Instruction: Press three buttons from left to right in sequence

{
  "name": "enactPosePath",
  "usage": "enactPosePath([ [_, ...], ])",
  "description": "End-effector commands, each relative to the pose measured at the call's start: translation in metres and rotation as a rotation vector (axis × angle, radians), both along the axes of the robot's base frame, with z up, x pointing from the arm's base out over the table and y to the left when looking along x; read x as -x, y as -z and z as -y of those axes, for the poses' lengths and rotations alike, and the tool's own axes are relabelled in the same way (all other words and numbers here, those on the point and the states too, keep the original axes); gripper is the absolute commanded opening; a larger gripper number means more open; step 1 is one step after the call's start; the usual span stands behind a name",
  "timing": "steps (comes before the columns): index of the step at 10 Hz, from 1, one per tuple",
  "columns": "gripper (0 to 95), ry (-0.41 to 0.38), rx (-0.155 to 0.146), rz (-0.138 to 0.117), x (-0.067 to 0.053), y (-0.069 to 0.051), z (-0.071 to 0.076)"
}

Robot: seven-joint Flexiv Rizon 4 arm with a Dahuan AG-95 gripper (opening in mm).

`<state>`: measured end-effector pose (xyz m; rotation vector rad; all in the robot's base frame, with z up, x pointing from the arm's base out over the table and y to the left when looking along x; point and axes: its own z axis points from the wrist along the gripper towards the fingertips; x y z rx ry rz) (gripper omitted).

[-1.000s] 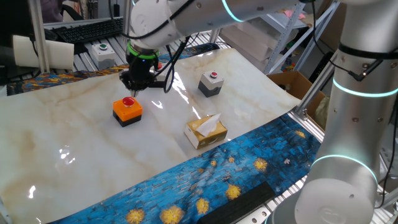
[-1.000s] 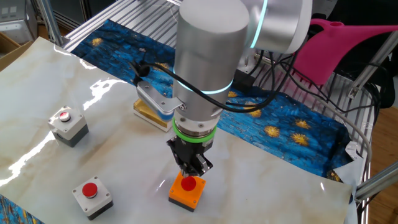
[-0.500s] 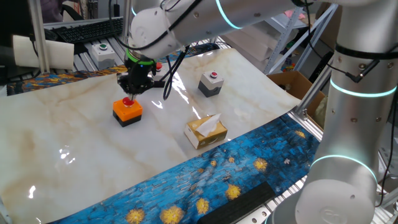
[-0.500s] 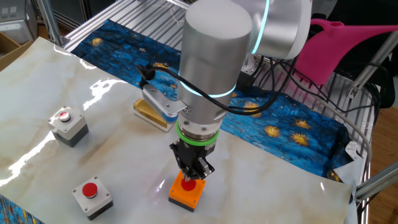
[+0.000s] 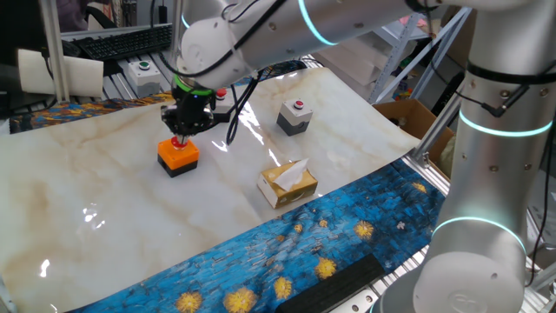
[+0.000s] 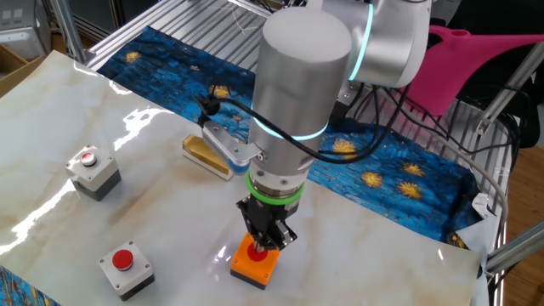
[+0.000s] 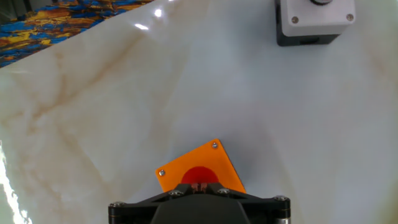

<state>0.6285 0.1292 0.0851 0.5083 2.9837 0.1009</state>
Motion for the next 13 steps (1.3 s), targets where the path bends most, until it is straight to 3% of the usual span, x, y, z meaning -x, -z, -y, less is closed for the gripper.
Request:
enactPosePath([
  [1, 0.0, 0.002, -0.003, -0.005, -0.001, 0.002, -0.001],
  [3, 0.0, 0.003, -0.004, -0.006, -0.002, 0.003, -0.001],
  [5, 0.0, 0.001, -0.012, -0.005, -0.004, 0.017, 0.001],
  [6, 0.0, 0.001, -0.004, 0.017, -0.005, 0.029, 0.002],
  [7, 0.0, 0.007, 0.006, 0.034, -0.005, 0.029, 0.002],
  [11, 0.0, 0.031, -0.008, 0.005, 0.001, -0.007, -0.005],
  [13, 0.0, 0.056, -0.004, 0.007, 0.005, -0.015, -0.008],
])
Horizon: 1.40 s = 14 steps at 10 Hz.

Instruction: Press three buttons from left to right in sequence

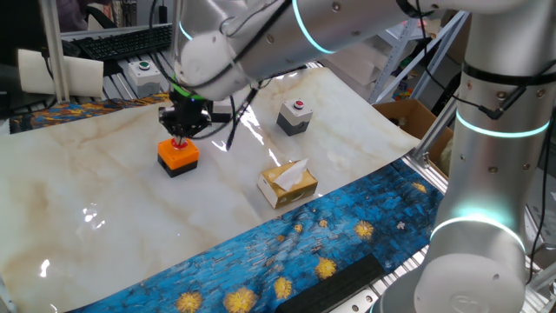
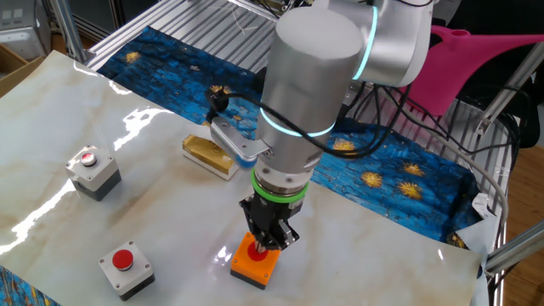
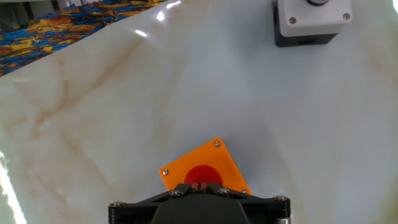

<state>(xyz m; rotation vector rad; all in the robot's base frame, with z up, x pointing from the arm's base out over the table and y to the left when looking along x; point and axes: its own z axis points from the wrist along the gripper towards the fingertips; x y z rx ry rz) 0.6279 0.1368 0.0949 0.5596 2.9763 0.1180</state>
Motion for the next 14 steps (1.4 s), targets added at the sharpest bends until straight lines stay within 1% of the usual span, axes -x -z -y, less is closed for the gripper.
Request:
enactPosePath([
  [1, 0.0, 0.027, 0.009, 0.008, 0.006, -0.007, -0.001],
  [4, 0.0, 0.026, 0.016, 0.009, 0.007, -0.008, -0.002],
  [5, 0.0, 0.036, 0.023, 0.011, 0.008, -0.011, -0.003],
  [7, 0.0, 0.053, 0.019, 0.01, 0.014, -0.018, -0.006],
  [9, 0.0, 0.077, 0.012, 0.007, 0.023, -0.028, -0.011],
  [11, 0.0, 0.119, 0.002, 0.003, 0.028, -0.034, -0.014],
  [13, 0.0, 0.157, -0.008, 0.001, 0.031, -0.035, -0.013],
  [14, 0.0, 0.183, -0.018, -0.003, 0.031, -0.036, -0.013],
])
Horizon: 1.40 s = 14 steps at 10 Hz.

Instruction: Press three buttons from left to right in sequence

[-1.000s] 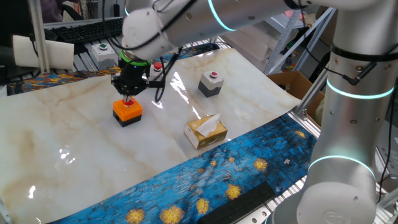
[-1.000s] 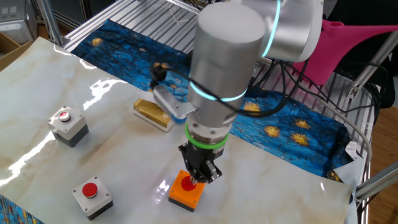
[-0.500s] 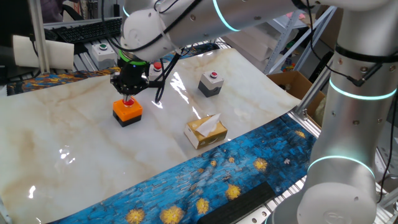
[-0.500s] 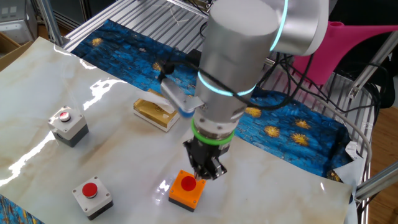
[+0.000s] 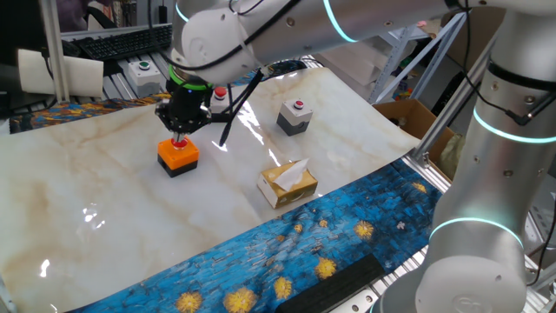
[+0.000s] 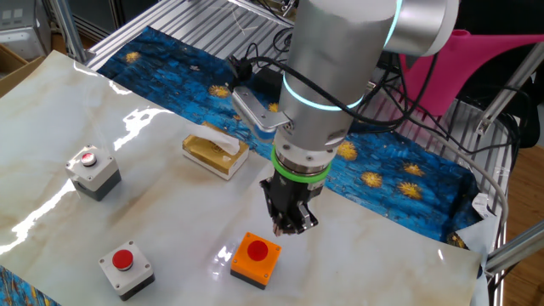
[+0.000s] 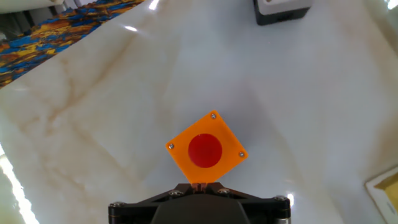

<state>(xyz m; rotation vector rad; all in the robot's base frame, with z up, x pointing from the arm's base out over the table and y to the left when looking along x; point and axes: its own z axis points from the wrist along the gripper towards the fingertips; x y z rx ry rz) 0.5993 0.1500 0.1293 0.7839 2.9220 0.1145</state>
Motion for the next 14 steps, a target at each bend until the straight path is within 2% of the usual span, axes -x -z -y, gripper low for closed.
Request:
enactPosePath([
  [1, 0.0, 0.056, -0.03, -0.005, 0.0031, -0.0018, 0.0007],
  [3, 0.0, 0.082, -0.065, -0.008, 0.0033, -0.0019, 0.0009],
  [5, 0.0, 0.085, -0.061, 0.0, 0.0039, -0.004, 0.0013],
  [7, 0.0, 0.087, -0.051, 0.023, 0.0051, -0.0087, 0.0023],
  [11, 0.0, 0.112, -0.061, 0.019, 0.0058, -0.0114, 0.003],
  [14, 0.0, 0.118, -0.069, 0.005, 0.0059, -0.0116, 0.0031],
])
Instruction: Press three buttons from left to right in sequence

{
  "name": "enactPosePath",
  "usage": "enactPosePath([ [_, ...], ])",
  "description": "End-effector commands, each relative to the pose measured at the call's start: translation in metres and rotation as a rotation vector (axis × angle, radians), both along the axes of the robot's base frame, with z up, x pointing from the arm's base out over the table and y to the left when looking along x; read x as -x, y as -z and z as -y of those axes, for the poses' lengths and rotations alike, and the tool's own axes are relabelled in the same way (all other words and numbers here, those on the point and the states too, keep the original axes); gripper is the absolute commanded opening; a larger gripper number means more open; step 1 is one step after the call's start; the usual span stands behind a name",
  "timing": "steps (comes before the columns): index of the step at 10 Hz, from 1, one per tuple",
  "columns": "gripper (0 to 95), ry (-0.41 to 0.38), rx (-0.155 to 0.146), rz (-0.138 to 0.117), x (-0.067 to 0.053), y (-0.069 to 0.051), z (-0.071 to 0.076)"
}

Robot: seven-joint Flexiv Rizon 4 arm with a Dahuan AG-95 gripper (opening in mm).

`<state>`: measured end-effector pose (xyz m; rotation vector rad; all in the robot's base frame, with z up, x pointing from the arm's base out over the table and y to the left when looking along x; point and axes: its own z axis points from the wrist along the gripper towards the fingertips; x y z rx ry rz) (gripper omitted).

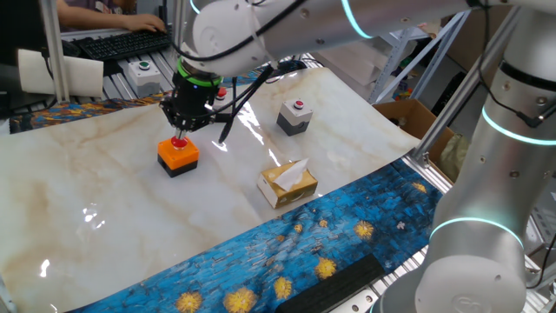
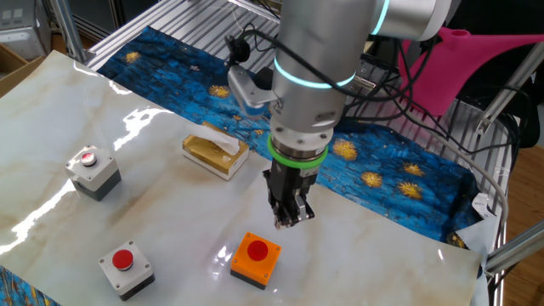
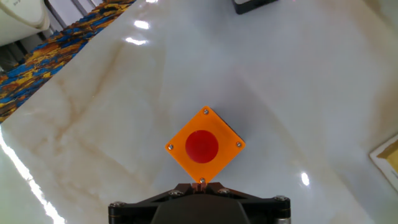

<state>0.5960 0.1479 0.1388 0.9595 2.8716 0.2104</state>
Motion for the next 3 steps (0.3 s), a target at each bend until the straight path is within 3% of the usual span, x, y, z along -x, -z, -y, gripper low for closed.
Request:
enactPosePath([
  [1, 0.0, 0.0, 0.001, -0.004, 0.0026, -0.002, 0.001],
  [3, 0.0, -0.007, -0.011, -0.008, 0.0025, -0.0017, 0.0009],
])
